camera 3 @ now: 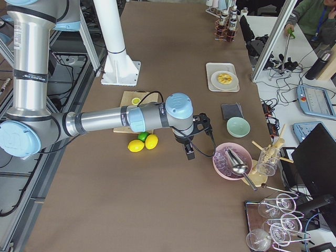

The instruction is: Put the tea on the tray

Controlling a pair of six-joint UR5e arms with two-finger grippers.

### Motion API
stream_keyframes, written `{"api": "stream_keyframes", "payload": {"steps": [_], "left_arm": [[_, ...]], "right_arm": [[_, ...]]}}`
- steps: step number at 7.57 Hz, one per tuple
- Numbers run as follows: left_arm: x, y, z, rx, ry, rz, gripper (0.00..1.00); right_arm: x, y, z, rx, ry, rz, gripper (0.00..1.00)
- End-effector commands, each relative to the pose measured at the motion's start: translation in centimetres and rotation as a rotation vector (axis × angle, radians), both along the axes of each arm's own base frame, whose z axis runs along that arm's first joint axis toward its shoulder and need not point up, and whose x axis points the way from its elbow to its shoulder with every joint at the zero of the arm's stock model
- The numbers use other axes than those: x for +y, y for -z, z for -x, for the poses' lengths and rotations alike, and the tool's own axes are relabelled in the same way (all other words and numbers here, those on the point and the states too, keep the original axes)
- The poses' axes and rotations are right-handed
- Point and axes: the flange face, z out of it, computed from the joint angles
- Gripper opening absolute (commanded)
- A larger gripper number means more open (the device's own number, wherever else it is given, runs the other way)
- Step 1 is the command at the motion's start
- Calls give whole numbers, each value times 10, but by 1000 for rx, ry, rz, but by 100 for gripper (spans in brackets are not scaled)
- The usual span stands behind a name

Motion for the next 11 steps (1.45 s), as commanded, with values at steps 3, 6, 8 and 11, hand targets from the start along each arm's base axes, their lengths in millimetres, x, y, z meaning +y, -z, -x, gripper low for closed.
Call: {"api": "stream_keyframes", "payload": {"steps": [3,6,8,11], "left_arm": [[-75,7,-59,-29,87,-39,63],[-87,13,-74,-33,132,-30,59],[-102,7,-94,-1,180,-40,60],[-106,6,-95,-1,184,-33,63]], "right_arm": [[-5,5,19,-10,4,1,100],[-6,8,20,-10,5,-12,100],[-7,9,20,-9,5,-18,100],[-7,10,20,-9,5,-19,100]]}}
